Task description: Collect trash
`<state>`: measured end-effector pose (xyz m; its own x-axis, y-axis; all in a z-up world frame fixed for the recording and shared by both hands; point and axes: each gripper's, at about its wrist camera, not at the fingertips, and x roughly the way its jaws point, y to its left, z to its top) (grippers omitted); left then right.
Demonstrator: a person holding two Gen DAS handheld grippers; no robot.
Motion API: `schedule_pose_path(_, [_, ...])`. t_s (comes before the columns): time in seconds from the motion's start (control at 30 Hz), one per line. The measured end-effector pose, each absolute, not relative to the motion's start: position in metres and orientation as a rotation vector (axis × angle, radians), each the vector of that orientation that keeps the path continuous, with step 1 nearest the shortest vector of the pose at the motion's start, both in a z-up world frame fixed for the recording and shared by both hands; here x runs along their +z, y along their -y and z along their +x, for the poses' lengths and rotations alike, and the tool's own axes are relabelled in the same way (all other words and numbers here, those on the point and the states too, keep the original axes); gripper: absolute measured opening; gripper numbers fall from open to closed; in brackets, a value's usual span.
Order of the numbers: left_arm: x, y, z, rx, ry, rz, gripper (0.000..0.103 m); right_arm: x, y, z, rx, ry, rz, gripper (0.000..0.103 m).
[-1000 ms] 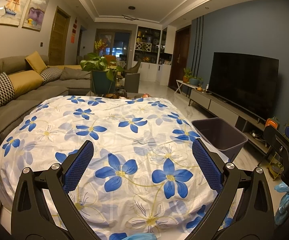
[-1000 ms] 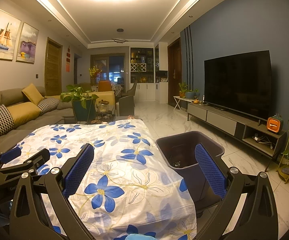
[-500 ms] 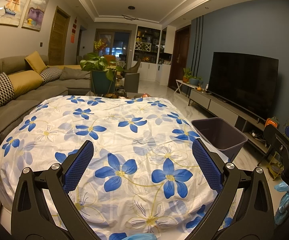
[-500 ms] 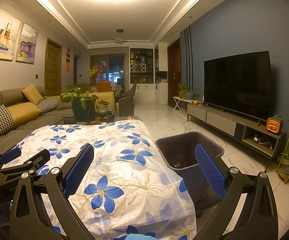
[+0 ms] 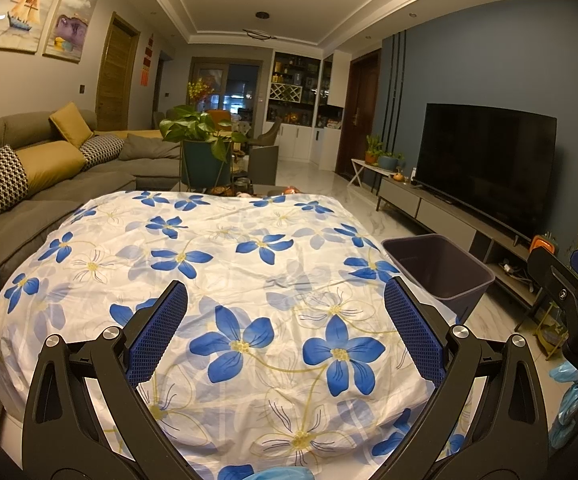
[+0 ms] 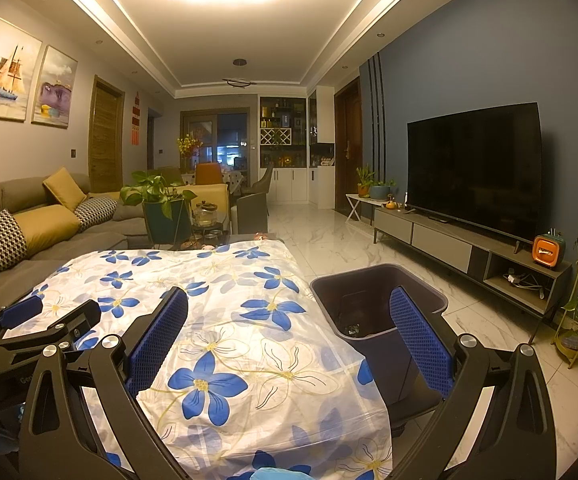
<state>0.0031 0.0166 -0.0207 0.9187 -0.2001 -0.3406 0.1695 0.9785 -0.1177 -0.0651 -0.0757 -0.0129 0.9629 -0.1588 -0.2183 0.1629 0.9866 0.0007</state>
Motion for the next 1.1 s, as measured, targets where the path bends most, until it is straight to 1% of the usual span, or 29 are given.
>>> schedule_pose_path(0.3, [-0.0219, -0.0121, 0.0024, -0.196, -0.361, -0.077, 0.097, -0.0125, 0.0762, -0.0653, -0.165, -0.22, 0.018, 0.098])
schedule_pose_path(0.33, [-0.022, -0.0121, 0.0024, -0.196, -0.361, -0.075, 0.096, -0.0124, 0.0762, -0.0653, -0.165, -0.219, 0.018, 0.098])
schedule_pose_path(0.4, [-0.0249, -0.0129, 0.0027, -0.197, -0.363, -0.062, 0.086, -0.0109, 0.0766, -0.0646, -0.165, -0.219, 0.017, 0.098])
schedule_pose_path(0.5, [-0.0259, -0.0129, 0.0029, -0.215, -0.369, -0.057, 0.082, -0.0112, 0.0765, -0.0649, -0.166, -0.219, 0.017, 0.098])
schedule_pose_path(0.57, [-0.0257, -0.0123, 0.0021, -0.219, -0.368, -0.051, 0.082, -0.0115, 0.0768, -0.0653, -0.165, -0.218, 0.018, 0.098])
schedule_pose_path(0.77, [-0.0248, -0.0133, 0.0018, -0.221, -0.368, -0.05, 0.083, -0.0096, 0.0796, -0.0655, -0.169, -0.213, 0.018, 0.098])
schedule_pose_path(0.83, [-0.0247, -0.0132, 0.0025, -0.225, -0.374, -0.049, 0.085, -0.0092, 0.0812, -0.065, -0.17, -0.213, 0.018, 0.097])
schedule_pose_path(0.9, [-0.0245, -0.0134, 0.0029, -0.221, -0.378, -0.046, 0.093, -0.0094, 0.0809, -0.0654, -0.17, -0.213, 0.019, 0.098])
schedule_pose_path(0.97, [-0.0245, -0.0143, 0.0032, -0.215, -0.376, -0.046, 0.097, -0.0094, 0.0809, -0.0656, -0.17, -0.212, 0.018, 0.098])
schedule_pose_path(1.1, [-0.0236, -0.0161, 0.0033, -0.214, -0.371, -0.052, 0.097, -0.0096, 0.081, -0.0656, -0.17, -0.211, 0.019, 0.098])
